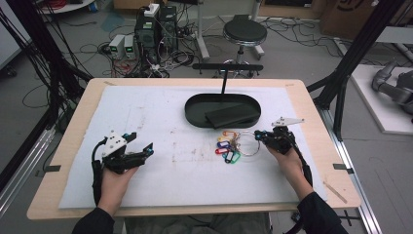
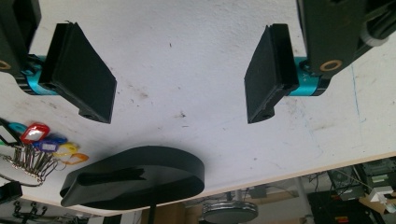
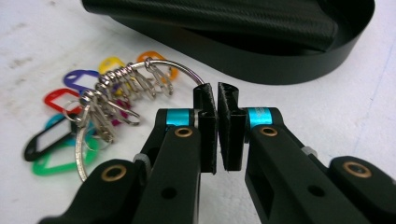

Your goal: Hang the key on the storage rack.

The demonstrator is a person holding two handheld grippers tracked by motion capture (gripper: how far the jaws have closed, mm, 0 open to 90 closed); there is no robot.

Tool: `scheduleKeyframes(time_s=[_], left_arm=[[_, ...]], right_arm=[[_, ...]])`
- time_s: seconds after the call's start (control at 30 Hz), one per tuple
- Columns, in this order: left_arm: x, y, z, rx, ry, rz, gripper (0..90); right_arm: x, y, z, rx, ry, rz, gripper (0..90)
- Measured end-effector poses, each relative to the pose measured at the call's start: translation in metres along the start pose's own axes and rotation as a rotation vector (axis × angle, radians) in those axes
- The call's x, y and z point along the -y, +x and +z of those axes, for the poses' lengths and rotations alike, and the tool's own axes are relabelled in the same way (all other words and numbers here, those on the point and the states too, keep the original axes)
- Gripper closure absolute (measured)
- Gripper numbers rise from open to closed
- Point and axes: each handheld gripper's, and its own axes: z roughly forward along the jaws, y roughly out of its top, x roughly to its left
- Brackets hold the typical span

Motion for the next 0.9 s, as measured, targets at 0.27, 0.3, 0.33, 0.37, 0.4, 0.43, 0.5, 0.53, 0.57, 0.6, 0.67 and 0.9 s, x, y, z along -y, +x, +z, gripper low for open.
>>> scheduleKeyframes(time_s=[0.27, 0.3, 0.33, 0.37, 0.4, 0.43, 0.5, 0.53, 0.57, 0.6, 0.67, 0.9], left_arm=[[0.0, 0.0, 0.0, 0.0, -0.002, 0.001, 25.2], [-0.001, 0.0, 0.0, 0.001, -0.002, 0.0, 25.2], [0.0, 0.0, 0.0, 0.001, -0.002, 0.0, 25.2], [0.0, 0.0, 0.0, 0.002, 0.0, 0.001, 25.2], [0.0, 0.0, 0.0, 0.001, -0.002, -0.001, 25.2], [0.0, 0.0, 0.0, 0.001, -0.001, 0.001, 25.2], [0.0, 0.0, 0.0, 0.001, 0.0, 0.001, 25.2], [0.0, 0.0, 0.0, 0.001, -0.001, 0.0, 25.2], [0.0, 0.0, 0.0, -0.001, -0.001, 0.0, 25.2], [0.0, 0.0, 0.0, -0.001, -0.001, 0.0, 25.2], [0.0, 0.0, 0.0, -0.003, -0.002, 0.001, 25.2], [0.0, 0.0, 0.0, 0.001, -0.003, -0.001, 25.2]], right_arm=[[-0.004, 0.011, -0.007, -0.04, -0.051, -0.003, 87.9], [-0.004, 0.012, -0.007, -0.043, -0.055, -0.004, 87.9], [-0.005, 0.013, -0.007, -0.048, -0.062, -0.003, 87.9], [-0.005, 0.015, -0.008, -0.05, -0.065, -0.004, 87.9], [-0.005, 0.016, -0.008, -0.055, -0.069, -0.006, 87.9], [-0.006, 0.017, -0.008, -0.059, -0.071, -0.007, 87.9], [-0.006, 0.019, -0.009, -0.064, -0.077, -0.01, 87.8], [-0.007, 0.02, -0.009, -0.07, -0.08, -0.015, 87.8], [-0.007, 0.022, -0.009, -0.072, -0.085, -0.015, 87.8], [-0.007, 0.023, -0.009, -0.08, -0.086, -0.019, 87.8], [-0.008, 0.026, -0.01, -0.084, -0.097, -0.029, 87.8], [-0.011, 0.036, -0.013, -0.126, -0.122, -0.04, 87.6]])
